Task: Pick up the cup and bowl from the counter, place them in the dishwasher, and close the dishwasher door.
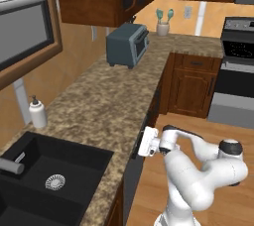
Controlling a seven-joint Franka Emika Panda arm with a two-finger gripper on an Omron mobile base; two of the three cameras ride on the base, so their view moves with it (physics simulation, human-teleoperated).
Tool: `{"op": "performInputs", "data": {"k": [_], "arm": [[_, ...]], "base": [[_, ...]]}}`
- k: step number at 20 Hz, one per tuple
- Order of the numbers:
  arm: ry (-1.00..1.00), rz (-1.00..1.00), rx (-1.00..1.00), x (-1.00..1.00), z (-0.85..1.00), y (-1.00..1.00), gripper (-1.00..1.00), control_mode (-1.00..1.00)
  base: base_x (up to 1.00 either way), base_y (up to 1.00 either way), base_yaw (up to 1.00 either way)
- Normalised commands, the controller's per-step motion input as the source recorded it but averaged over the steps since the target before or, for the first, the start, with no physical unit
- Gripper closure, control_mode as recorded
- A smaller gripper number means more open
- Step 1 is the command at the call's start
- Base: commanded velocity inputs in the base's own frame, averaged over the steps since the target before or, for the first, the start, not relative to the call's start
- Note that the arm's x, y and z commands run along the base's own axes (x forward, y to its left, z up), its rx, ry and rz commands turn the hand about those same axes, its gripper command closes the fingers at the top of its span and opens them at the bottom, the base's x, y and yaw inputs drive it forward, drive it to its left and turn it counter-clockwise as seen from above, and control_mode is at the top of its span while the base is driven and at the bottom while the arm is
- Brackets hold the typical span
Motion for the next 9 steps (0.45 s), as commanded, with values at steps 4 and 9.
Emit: {"op": "performInputs", "data": {"k": [4, 9], "arm": [[0.00, -0.04, 0.24, 0.30, -0.87, 1.00, -1.00, -1.00], [0.00, -0.14, 0.40, 0.29, -0.88, 1.00, -1.00, -1.00]], "base": [[0.00, 0.00, 0.00], [0.00, 0.00, 0.00]]}}
